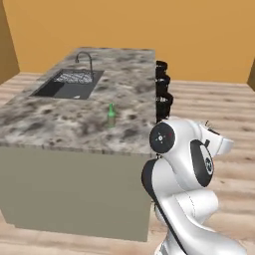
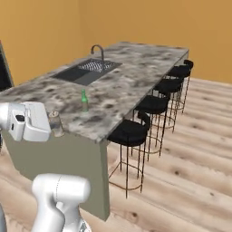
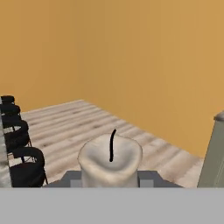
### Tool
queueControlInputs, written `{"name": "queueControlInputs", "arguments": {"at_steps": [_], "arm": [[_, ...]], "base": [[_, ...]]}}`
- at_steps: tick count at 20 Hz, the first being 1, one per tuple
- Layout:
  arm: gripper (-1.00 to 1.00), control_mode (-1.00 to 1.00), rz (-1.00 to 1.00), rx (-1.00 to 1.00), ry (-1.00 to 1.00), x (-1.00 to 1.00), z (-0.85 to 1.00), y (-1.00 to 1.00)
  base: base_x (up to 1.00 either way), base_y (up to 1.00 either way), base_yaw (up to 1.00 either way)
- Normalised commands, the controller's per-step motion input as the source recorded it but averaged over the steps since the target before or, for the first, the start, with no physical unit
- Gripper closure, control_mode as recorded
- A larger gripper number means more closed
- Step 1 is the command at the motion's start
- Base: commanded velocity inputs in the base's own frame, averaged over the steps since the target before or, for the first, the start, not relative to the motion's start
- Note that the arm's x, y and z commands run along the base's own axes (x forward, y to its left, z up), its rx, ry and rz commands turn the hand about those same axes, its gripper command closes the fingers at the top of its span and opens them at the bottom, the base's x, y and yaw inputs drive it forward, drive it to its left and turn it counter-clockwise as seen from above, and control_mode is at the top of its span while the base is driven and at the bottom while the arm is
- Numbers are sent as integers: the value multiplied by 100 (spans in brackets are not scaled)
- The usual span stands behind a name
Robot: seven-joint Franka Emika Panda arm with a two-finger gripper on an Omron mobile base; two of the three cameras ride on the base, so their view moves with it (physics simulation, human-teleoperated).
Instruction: Get the candle and the beer from the cabinet and move them to the dining counter.
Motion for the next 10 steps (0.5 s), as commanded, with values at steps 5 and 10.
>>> {"name": "queueControlInputs", "arguments": {"at_steps": [5,10], "arm": [[100,100,0,0,0,0,0,0],[100,100,0,0,0,0,0,0]], "base": [[29,-77,34],[29,-74,36]]}}
